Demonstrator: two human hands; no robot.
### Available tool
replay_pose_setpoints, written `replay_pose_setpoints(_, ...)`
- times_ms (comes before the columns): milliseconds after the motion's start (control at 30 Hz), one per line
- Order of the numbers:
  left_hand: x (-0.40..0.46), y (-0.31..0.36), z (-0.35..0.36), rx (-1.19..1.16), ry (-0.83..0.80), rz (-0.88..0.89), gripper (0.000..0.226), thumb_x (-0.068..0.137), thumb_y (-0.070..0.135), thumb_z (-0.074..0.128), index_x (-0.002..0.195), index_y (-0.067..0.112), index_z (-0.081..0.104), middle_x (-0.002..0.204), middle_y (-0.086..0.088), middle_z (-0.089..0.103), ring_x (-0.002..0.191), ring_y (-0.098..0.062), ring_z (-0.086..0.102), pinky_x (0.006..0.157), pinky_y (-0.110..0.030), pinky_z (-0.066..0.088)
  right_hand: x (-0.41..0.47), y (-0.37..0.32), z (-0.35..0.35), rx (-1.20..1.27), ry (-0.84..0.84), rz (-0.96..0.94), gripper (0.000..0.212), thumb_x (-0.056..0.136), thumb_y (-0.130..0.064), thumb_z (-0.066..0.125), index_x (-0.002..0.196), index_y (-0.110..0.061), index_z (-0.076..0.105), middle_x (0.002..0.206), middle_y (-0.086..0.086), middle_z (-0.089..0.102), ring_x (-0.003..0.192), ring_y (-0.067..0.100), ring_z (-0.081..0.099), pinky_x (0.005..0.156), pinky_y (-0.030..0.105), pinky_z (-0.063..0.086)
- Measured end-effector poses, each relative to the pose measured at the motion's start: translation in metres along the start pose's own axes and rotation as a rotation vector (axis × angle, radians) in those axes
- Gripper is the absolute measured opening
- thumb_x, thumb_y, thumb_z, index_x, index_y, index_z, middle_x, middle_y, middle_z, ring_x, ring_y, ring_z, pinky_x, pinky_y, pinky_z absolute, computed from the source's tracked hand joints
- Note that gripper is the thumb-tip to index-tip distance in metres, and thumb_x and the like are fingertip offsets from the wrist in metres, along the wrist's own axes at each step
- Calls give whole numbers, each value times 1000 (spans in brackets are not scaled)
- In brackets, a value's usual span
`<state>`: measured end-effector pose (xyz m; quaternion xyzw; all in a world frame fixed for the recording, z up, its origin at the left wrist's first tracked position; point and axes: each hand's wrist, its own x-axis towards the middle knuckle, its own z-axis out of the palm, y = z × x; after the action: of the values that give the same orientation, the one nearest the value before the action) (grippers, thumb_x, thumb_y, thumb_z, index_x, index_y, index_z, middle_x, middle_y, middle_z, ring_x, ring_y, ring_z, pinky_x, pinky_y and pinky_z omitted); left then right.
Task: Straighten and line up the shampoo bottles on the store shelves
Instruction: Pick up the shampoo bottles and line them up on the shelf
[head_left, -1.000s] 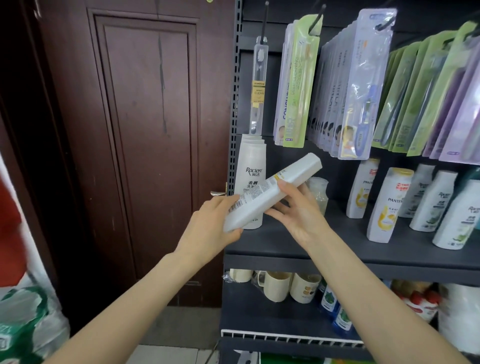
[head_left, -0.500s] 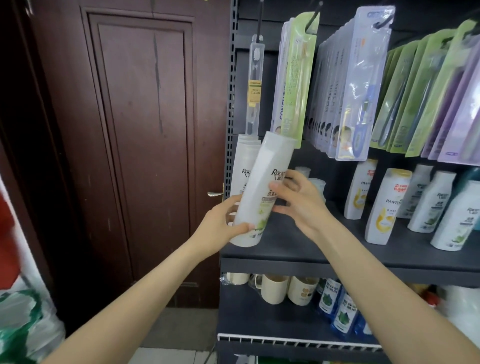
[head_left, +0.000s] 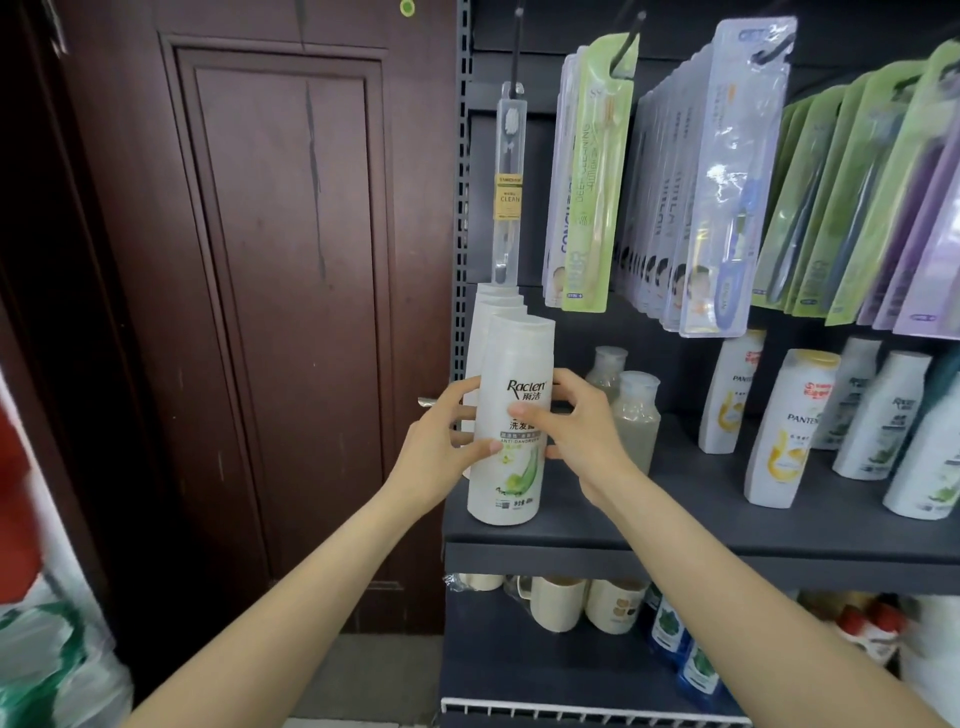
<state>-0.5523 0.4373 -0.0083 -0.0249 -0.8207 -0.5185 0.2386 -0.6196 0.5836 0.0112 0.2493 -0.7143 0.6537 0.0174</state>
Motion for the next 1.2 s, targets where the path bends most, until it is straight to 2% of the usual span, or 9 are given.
replay_pose_setpoints(500, 8, -8, -16, 16, -74, -25, 63, 84, 14, 67, 134, 35, 36, 115, 1, 61, 95, -13, 66, 88, -39, 54, 8, 1, 12, -83, -27, -10, 39, 77, -22, 76, 112, -20, 60, 103, -6, 65, 95, 16, 66, 80, 42, 58)
replay_pose_setpoints(633, 17, 8, -21, 82, 42, 29, 56, 90, 10, 53, 137, 34, 34, 118, 6, 59, 93, -3, 62, 78, -15, 49, 11, -2, 4, -83, -16, -71, 23, 86, -33, 66, 107, -23, 62, 104, -10, 65, 99, 7, 62, 81, 26, 51)
replay_pose_setpoints(733, 28, 31, -28, 165, 186, 159, 42, 94, 14, 48, 133, 29, 42, 117, 12, 55, 95, 7, 53, 74, 1, 38, 24, -9, -8, 35, 102, -107, 15, 95, -31, 52, 102, -26, 63, 104, -12, 65, 104, 5, 59, 94, 34, 48)
replay_pose_setpoints(800, 36, 44, -30, 230, 192, 255, 37, 94, 24, 52, 129, 31, 46, 121, 15, 53, 102, 7, 51, 78, 1, 36, 39, -17, -16, -38, 139, -176, 18, 96, -26, 51, 109, -23, 63, 108, -9, 64, 101, 2, 58, 97, 36, 48)
replay_pose_setpoints(900, 46, 55, -28, 341, 137, 313, 40, 87, 31, 60, 126, 29, 51, 122, 15, 52, 106, 3, 50, 85, -8, 37, 61, -35, -22, -242, 47, -285, 30, 95, -17, 54, 124, -20, 58, 109, -8, 58, 90, -3, 55, 84, 3, 43)
replay_pose_setpoints(933, 48, 55, -26, 370, 125, 312, 39, 85, 31, 64, 123, 28, 53, 120, 15, 52, 104, 1, 50, 85, -10, 38, 67, -39, -21, -300, -9, -282, 34, 94, -17, 55, 128, -20, 56, 111, -7, 58, 92, -1, 54, 79, -1, 40)
replay_pose_setpoints(967, 49, 54, -23, 386, 119, 311, 37, 83, 30, 66, 119, 28, 55, 117, 14, 51, 102, -1, 52, 84, -11, 41, 73, -40, -19, -334, -66, -263, 38, 94, -18, 56, 132, -20, 53, 113, -5, 59, 97, 4, 55, 81, 1, 41)
replay_pose_setpoints(1067, 48, 51, -18, 382, 142, 308, 36, 81, 24, 70, 115, 27, 57, 115, 13, 50, 99, -4, 55, 78, -8, 45, 84, -39, -11, -326, -166, -180, 45, 92, -16, 58, 136, -19, 49, 123, 6, 61, 104, 16, 58, 94, 34, 49)
replay_pose_setpoints(1200, 46, 56, -16, 382, 171, 277, 35, 81, 22, 70, 113, 27, 57, 115, 13, 50, 97, -4, 54, 77, -9, 45, 85, -35, -7, -277, -200, -138, 29, 89, -12, 61, 116, -22, 60, 113, 6, 64, 103, 24, 62, 90, 48, 52)
